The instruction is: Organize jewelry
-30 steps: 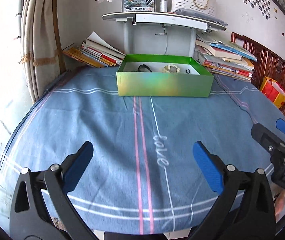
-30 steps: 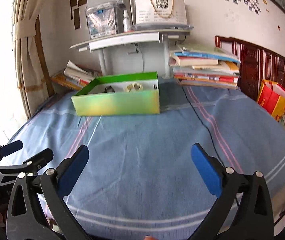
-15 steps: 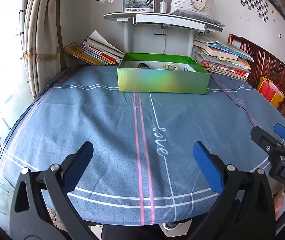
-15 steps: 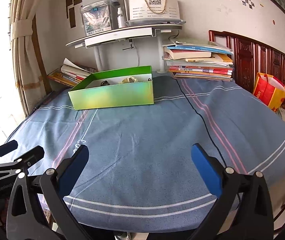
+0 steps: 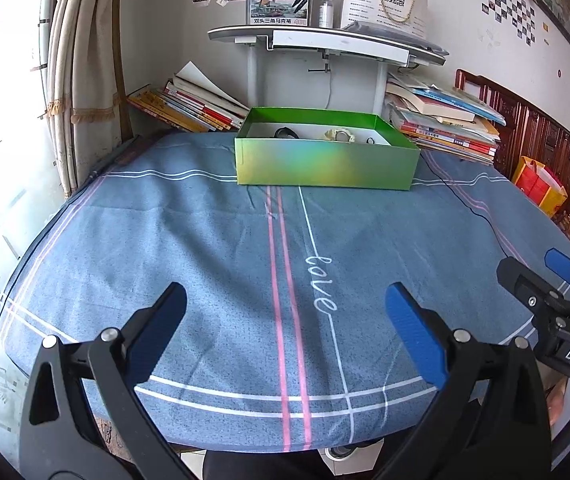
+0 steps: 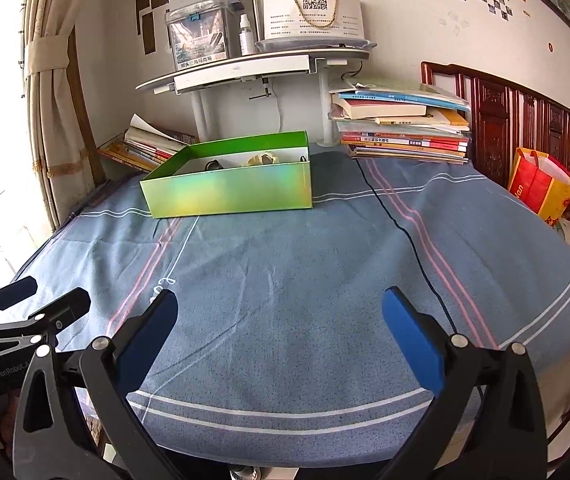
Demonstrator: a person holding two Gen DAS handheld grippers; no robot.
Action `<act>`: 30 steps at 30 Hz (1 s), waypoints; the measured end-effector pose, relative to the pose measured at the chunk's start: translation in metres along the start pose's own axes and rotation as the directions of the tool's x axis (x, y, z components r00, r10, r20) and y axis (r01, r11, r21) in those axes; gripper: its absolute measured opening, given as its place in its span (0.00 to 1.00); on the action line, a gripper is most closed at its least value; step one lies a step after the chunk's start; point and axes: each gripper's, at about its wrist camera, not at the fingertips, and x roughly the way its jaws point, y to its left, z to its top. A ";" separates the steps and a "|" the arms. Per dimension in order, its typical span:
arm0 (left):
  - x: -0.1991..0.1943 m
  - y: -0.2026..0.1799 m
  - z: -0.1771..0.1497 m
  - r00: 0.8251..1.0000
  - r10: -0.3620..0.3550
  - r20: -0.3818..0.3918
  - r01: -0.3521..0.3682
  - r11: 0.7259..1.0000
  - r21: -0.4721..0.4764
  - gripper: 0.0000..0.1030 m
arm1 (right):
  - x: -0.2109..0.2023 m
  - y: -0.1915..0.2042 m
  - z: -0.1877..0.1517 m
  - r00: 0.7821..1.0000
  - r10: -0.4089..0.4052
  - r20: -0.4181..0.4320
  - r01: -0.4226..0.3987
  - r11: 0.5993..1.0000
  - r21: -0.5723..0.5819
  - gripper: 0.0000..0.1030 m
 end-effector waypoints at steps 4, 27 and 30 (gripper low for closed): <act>0.001 -0.001 0.000 1.000 0.000 -0.004 0.000 1.000 0.002 0.96 | 0.000 0.001 -0.001 1.000 0.003 -0.002 -0.003 1.000 -0.003 0.97; 0.003 -0.001 0.002 1.000 0.009 -0.017 -0.009 1.000 0.010 0.96 | 0.000 0.004 -0.002 1.000 0.009 -0.002 -0.009 1.000 -0.016 0.97; 0.003 -0.002 0.002 1.000 0.010 -0.018 -0.010 1.000 0.013 0.96 | 0.000 0.005 -0.002 1.000 0.008 -0.002 -0.008 1.000 -0.017 0.97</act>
